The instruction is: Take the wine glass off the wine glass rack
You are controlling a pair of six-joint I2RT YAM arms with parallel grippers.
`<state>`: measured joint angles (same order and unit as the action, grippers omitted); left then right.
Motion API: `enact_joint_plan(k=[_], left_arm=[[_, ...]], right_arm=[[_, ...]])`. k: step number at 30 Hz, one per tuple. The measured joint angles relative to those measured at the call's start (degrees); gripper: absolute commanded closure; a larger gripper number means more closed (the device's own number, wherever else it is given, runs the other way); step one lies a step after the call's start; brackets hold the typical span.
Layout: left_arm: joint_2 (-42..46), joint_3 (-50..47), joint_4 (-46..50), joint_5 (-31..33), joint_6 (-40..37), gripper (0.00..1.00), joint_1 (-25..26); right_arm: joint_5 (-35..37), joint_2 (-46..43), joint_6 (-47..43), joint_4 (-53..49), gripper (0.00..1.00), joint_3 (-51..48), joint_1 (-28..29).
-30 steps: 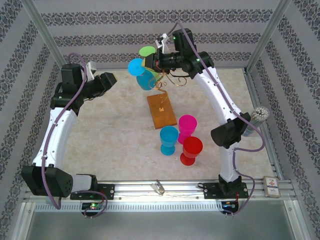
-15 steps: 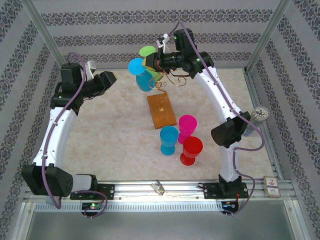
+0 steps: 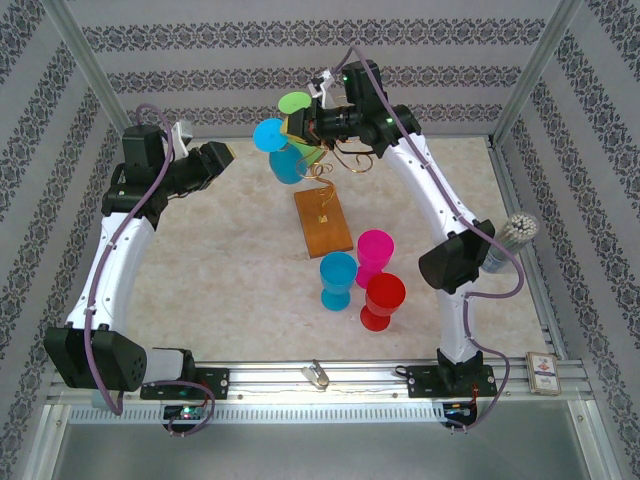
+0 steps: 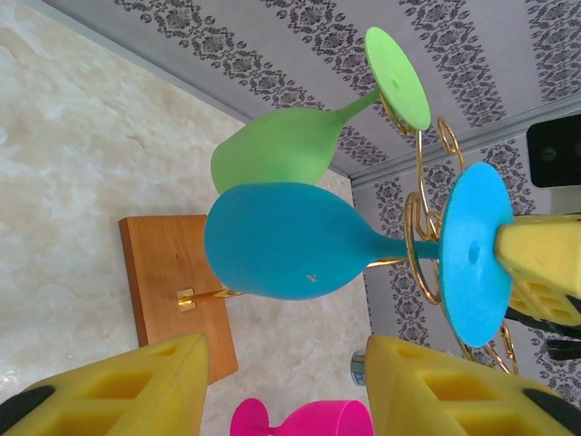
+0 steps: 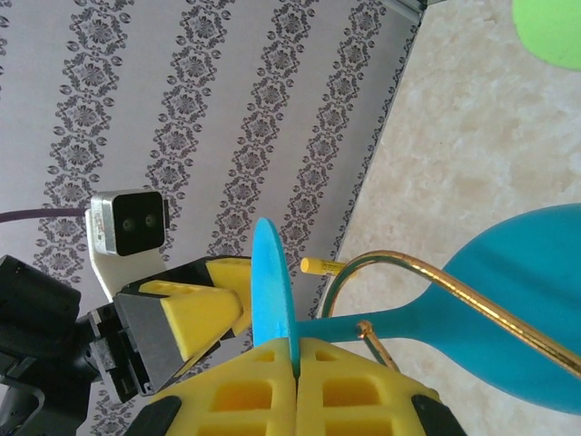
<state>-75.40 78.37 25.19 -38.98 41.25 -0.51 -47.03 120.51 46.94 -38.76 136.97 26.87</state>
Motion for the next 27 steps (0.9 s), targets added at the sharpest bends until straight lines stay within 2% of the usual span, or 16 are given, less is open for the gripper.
enact_joint_plan(k=[27], left_arm=[[0.00, -0.31, -0.37, -0.24, 0.00, 0.51, -1.11]], right_arm=[[1.53, 0.94, 5.84, 5.66, 1.00, -0.66, -0.76]])
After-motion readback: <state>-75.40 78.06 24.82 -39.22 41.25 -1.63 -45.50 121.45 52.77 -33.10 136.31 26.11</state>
